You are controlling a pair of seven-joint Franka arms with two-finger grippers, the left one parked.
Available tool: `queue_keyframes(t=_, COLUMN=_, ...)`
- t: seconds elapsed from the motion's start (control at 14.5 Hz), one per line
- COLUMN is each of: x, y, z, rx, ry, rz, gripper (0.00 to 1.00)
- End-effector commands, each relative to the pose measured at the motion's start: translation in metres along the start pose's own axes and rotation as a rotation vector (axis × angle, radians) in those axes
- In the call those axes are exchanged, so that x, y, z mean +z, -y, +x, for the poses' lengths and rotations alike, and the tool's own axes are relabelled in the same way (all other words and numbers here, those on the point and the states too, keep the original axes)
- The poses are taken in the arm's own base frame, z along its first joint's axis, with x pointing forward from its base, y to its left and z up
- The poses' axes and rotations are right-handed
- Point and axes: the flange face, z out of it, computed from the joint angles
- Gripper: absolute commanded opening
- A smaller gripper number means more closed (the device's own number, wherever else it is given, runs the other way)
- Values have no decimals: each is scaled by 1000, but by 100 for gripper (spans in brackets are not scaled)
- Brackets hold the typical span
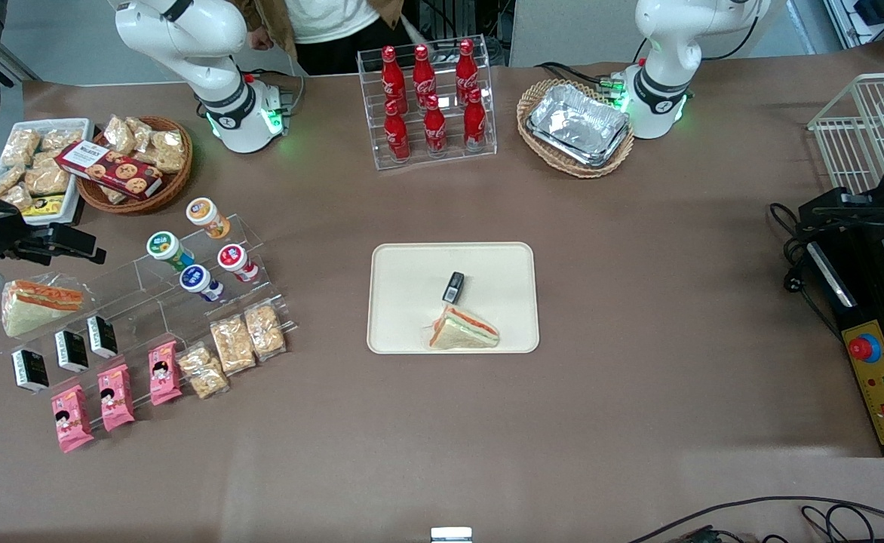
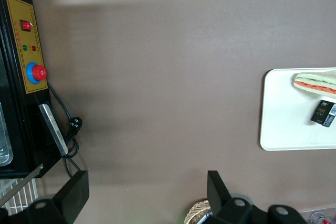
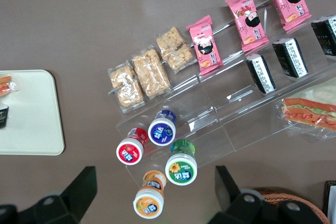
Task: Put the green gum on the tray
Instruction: 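Move the right gripper over the gum bottles on the clear rack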
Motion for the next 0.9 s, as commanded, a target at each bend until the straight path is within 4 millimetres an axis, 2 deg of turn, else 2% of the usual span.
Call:
queue_keyframes(t=0.0, x=-6, y=1, z=2, rx=-15, ry=5, rz=-13, gripper=100)
queue_keyframes(t=0.48, x=-4, y=2, z=-1, rx=-14, ry=21, rz=-12, gripper=100)
queue_keyframes(t=0.62, x=-2, y=2, z=-8, rx=-16, ry=59, rz=-10, gripper=100)
queue_keyframes(t=0.83, x=3, y=3, z=-29, rx=-15, ry=70, rz=-7, gripper=100)
